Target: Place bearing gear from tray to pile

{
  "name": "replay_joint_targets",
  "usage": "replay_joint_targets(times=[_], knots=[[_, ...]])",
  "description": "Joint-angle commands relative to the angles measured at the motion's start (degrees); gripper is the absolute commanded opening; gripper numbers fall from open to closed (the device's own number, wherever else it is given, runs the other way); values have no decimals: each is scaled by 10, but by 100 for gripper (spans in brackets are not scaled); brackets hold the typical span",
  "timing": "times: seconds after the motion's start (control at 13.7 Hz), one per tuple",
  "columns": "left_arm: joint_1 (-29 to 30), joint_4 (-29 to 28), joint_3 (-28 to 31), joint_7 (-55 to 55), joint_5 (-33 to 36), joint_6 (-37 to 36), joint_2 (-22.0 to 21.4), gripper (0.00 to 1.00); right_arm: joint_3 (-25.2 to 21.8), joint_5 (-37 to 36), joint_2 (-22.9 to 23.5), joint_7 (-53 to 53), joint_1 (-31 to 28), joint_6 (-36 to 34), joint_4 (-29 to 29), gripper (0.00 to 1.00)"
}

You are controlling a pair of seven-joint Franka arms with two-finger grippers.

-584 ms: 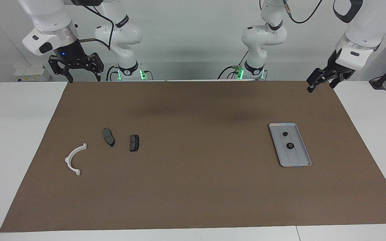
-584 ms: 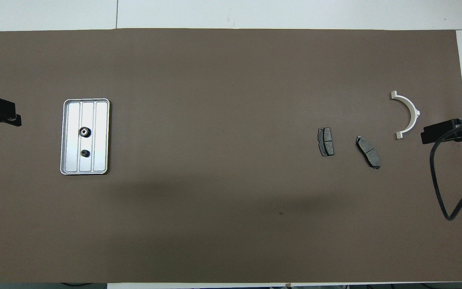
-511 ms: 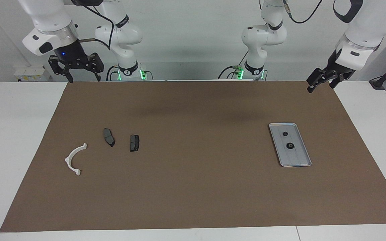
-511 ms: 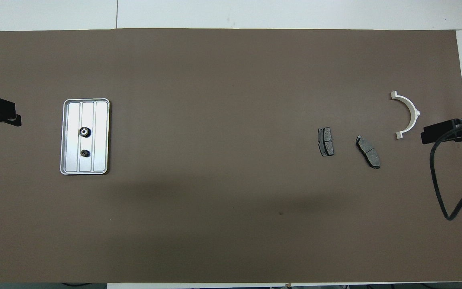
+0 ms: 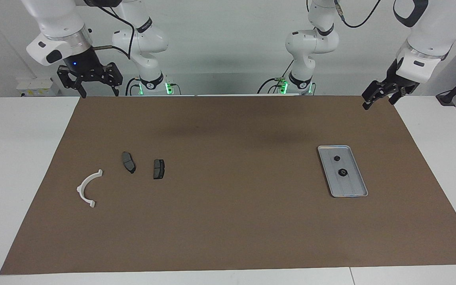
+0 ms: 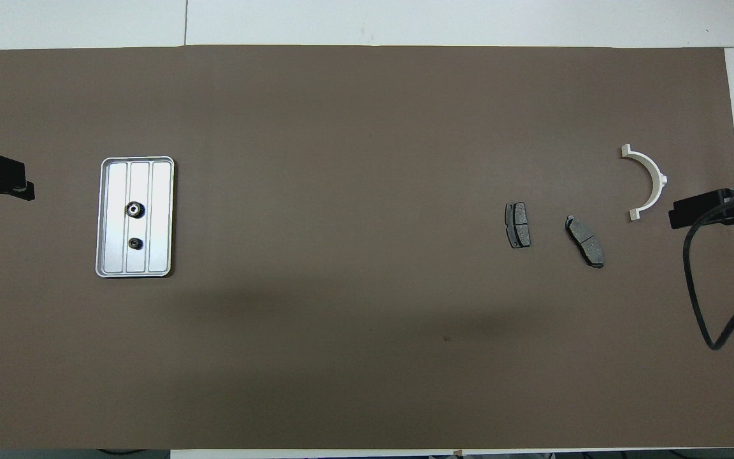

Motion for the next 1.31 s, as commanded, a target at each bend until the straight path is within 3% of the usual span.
replay_joint_targets(times=[0.0, 0.15, 0.29, 0.44, 0.58, 0.66, 0.88, 1.09, 1.24], knots=[[-5, -12, 2, -52, -2, 36, 1, 100, 1, 2, -4, 5, -3, 9, -5, 100], [-7, -50, 2, -52, -2, 103, 14, 100, 1, 2, -4, 5, -2, 9, -5, 100], [-12, -73, 2, -51, 1, 193, 81, 100, 1, 2, -4, 5, -2, 9, -5, 100], [-10, -120, 2, -48, 3, 305, 124, 100, 1, 3, -4, 5, -2, 9, -5, 100], [-8, -138, 2, -39, 5, 370, 173, 100, 1, 4, -4, 6, -3, 10, -4, 100], [-6, -144, 2, -21, 5, 387, 195, 100, 0, 4, -7, 6, -3, 9, -4, 100], [12, -216, 2, 29, 4, 424, 185, 100, 1, 4, -17, 5, -1, 6, -3, 100], [16, -220, 1, 30, -3, 395, 181, 98, 3, 4, -18, 3, 2, 4, -3, 100], [17, -234, 1, 27, -24, 377, 172, 91, 2, 5, -18, 2, 2, 4, -3, 100]])
